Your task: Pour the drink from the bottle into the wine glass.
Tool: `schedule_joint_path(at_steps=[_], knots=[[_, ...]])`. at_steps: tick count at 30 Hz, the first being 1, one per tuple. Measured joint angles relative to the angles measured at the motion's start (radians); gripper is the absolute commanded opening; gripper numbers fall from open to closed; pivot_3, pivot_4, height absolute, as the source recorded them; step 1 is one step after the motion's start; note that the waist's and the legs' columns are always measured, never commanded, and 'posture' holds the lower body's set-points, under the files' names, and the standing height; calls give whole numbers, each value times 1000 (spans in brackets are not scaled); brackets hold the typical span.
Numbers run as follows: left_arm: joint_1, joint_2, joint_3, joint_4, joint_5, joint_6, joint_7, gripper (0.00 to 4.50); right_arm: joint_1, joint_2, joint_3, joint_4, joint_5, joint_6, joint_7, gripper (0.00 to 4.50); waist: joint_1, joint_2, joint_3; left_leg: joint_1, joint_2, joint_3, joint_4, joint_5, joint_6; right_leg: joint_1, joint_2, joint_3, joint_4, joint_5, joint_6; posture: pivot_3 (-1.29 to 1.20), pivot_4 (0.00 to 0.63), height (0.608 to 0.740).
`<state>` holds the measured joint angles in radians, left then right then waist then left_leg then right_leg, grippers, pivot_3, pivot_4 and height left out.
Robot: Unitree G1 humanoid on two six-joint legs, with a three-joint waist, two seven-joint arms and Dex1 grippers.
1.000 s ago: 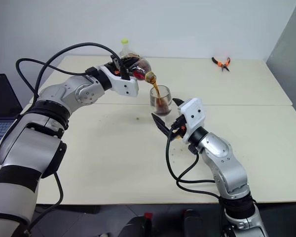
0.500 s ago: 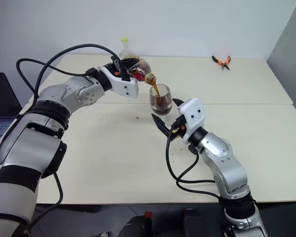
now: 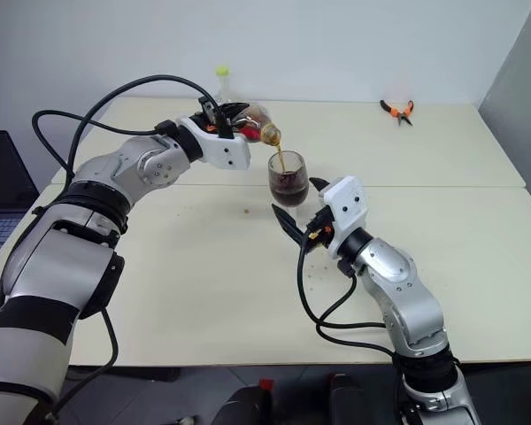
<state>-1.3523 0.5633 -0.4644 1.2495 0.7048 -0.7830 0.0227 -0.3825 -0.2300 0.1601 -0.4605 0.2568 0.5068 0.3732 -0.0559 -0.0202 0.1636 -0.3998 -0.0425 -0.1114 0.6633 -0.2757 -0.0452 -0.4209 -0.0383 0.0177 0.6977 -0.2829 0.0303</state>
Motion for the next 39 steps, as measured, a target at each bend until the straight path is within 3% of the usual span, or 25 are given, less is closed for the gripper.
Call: schedule_joint_path(at_steps=[8,20,26,34,39], knots=[[23,-26,78,-1,-127,-5,-124,739,0,6,0,0,0,0,0,4500,-1,0,0,0,0,0,0,0,0,0,0,0,0,0,0,0,150,740],[152,-112,421,-113,-571,243,-433,738,32,-33,15,-47,34,5,65,4500,-7,0,0,1,2,-3,0,0,0,0,0,0,1,0,0,0,150,740],[410,-120,578,-396,-744,435,-399,738,36,-125,20,-154,153,89,177,4500,-15,0,0,1,5,-9,1,0,0,0,-1,0,1,0,0,0,150,740],[762,-155,707,-736,-853,686,-280,738,-9,-189,24,-164,218,145,248,4500,-3,-1,-2,1,4,-11,1,0,0,1,-2,-1,0,0,0,0,150,740],[846,-195,729,-781,-884,747,-241,738,-46,-184,50,-135,218,145,269,4500,9,-4,-3,1,3,-11,2,0,0,2,-3,-1,0,0,0,0,150,740]])
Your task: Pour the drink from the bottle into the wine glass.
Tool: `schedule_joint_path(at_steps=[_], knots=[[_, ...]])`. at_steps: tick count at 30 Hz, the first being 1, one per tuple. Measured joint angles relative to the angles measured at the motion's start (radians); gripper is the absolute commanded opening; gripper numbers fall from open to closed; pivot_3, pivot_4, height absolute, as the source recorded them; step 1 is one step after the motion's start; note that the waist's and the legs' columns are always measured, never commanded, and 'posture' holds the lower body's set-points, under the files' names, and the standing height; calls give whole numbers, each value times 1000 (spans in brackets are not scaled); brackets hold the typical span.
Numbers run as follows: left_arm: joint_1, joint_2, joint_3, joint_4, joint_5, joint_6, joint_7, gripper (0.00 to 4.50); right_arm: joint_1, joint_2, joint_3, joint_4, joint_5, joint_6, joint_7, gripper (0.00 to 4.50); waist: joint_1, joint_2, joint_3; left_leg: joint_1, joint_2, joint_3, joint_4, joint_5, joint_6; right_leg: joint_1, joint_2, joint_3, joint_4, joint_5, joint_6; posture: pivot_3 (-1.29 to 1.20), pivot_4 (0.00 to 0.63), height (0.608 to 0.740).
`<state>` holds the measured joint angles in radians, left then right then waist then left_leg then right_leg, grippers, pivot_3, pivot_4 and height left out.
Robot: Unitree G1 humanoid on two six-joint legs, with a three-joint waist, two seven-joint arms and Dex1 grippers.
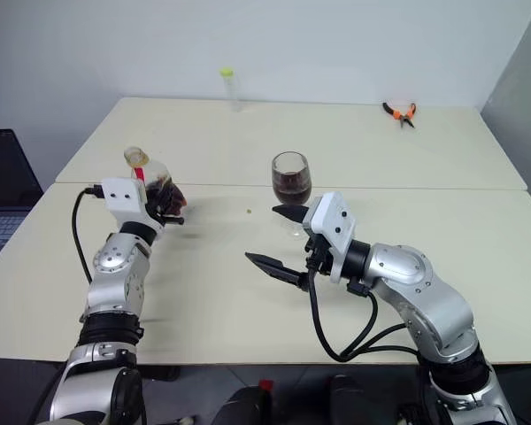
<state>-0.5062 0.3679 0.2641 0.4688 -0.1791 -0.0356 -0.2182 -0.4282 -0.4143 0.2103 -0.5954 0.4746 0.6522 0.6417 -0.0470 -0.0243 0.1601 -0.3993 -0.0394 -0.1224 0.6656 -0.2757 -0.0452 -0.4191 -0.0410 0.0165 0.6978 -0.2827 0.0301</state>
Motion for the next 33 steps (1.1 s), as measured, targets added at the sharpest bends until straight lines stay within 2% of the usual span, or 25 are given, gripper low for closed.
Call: schedule_joint_path(at_steps=[11,22,23,27,33], knots=[[0,-16,20,47,-24,17,20,738,-34,4,52,56,-13,-3,36,4500,5,-1,-1,0,0,0,0,0,0,0,-4,0,0,0,0,0,150,740],[0,-2,25,132,-44,-14,-76,4335,-36,13,58,61,-21,-8,38,4500,6,0,-3,1,0,0,-1,0,0,0,-4,0,0,0,0,0,150,740],[14,-3,23,115,-46,-13,-83,4459,-36,13,58,61,-21,-8,38,4500,5,0,-3,1,0,0,-1,0,0,0,-4,0,0,0,0,0,150,740],[83,-5,17,16,-58,14,-101,4459,-30,12,58,60,-21,-7,37,4500,5,0,-3,1,0,0,-1,0,0,0,-4,0,0,0,0,0,150,740],[306,15,19,-439,-86,177,-76,4459,64,1,4,29,-18,-7,2,4500,9,-1,-3,1,0,0,-2,0,0,0,-5,1,-1,0,0,0,150,740]])
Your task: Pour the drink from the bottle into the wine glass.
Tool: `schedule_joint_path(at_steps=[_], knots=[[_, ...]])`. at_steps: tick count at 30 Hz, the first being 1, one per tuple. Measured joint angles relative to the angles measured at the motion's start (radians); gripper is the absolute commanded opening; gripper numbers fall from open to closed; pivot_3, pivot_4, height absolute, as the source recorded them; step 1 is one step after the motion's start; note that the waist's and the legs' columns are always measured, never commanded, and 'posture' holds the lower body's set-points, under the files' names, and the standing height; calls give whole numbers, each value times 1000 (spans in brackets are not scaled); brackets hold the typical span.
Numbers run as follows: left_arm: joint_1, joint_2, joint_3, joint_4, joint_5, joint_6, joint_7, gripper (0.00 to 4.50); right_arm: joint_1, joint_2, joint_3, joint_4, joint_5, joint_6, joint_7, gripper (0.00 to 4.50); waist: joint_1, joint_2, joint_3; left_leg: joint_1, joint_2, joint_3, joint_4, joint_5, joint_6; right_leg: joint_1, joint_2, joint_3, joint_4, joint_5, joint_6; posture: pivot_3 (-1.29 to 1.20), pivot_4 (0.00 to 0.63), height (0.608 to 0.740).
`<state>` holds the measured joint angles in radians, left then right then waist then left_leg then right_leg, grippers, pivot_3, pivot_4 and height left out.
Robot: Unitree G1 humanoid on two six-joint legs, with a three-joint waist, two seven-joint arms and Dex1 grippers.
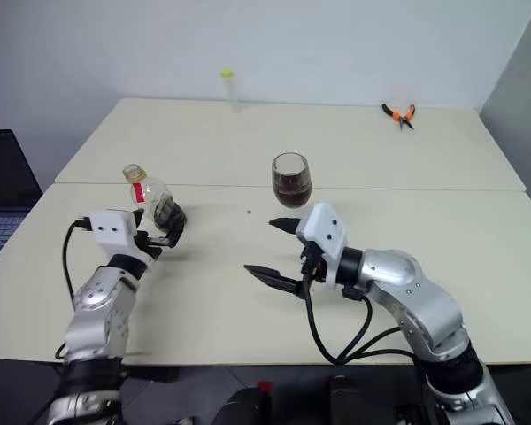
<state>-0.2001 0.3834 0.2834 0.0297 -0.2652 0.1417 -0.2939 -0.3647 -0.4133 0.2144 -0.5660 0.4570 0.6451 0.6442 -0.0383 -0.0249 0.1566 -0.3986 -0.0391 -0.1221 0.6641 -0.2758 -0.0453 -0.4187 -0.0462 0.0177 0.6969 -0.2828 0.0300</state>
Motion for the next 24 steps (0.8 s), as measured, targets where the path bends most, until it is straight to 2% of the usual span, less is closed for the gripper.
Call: schedule_joint_path(at_steps=[3,5,7,10,15,24], knots=[[101,2,-2,-172,18,105,51,4459,86,25,-44,2,-34,-53,-67,4500,5,0,0,4,0,0,-1,0,0,4,0,0,-1,0,0,0,150,740],[172,8,-12,-246,36,161,65,4459,161,98,-101,47,-80,-135,-153,4500,7,0,0,8,0,0,-2,-2,3,9,1,0,-2,0,0,0,150,740],[195,9,-33,-273,43,191,62,4459,210,169,-151,130,-138,-255,-237,4500,10,1,0,11,0,1,-2,-2,4,12,2,-1,-3,0,0,0,150,740],[194,6,-53,-303,45,195,60,4459,280,196,-174,249,-254,-488,-304,4500,13,1,0,15,0,2,-3,-3,4,16,6,0,-6,0,0,0,150,740],[206,-22,-87,-307,56,132,42,4459,392,245,-247,448,-325,-706,-400,4500,11,1,0,16,2,6,-4,-2,4,15,6,3,-5,0,0,0,150,740],[207,-52,-120,-200,93,8,20,4459,398,237,-333,604,-327,-803,-428,4500,7,4,0,18,4,11,-5,-3,5,15,8,6,-5,0,0,0,150,740]])
